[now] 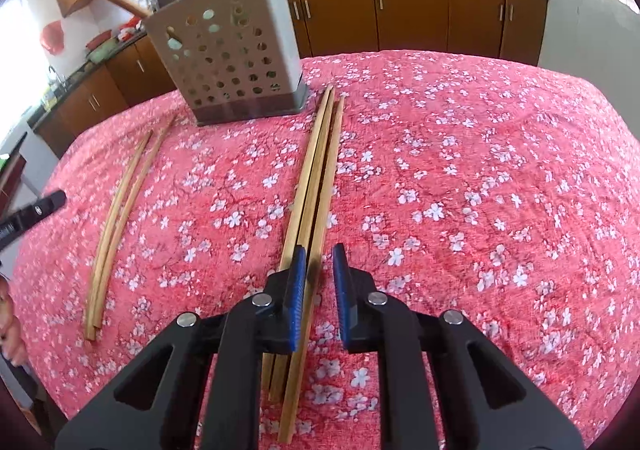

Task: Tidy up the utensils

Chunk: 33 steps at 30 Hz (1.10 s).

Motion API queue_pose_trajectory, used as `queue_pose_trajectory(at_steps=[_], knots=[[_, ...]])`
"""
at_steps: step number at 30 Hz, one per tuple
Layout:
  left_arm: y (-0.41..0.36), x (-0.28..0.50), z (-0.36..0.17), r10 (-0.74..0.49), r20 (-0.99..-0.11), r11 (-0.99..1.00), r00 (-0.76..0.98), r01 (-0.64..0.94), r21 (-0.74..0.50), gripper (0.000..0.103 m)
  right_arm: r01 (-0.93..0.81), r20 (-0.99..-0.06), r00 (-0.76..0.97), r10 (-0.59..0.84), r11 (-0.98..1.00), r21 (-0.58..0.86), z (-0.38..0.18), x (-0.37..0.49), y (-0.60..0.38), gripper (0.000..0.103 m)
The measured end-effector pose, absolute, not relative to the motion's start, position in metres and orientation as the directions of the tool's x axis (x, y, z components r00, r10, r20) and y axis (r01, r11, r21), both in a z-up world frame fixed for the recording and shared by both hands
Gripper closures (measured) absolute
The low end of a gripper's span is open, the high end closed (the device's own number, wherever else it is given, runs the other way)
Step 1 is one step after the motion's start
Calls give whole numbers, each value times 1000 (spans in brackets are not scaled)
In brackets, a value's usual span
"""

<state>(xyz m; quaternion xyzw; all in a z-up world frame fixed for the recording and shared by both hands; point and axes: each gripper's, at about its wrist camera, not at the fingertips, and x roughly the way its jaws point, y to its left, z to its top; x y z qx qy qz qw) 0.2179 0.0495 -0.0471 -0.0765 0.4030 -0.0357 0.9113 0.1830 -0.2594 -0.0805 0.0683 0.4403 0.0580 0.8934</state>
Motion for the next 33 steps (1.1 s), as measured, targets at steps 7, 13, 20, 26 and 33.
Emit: queue_pose_trajectory(at_steps=[7,13,20,26,33], knots=[[44,221,-58,-146,-749,985,647,20,-174,73,-49,-788,602,127,991,122,-82,187,-258,88],[40,221,-66,-165,-762,982,626,37,-183,79,53,-794,606,44,994,95,-85,201,-277,95],[32,221,-77,-187,-778,980,600,63,-187,86,41,-788,615,34,996,75,-86,200,-278,95],[22,222,-86,-168,-789,985,591,70,-157,89,33,-789,613,39,997,75,-85,199,-279,95],[17,225,-87,-152,-784,988,602,77,-132,89,14,-785,617,48,997,71,-84,191,-273,94]])
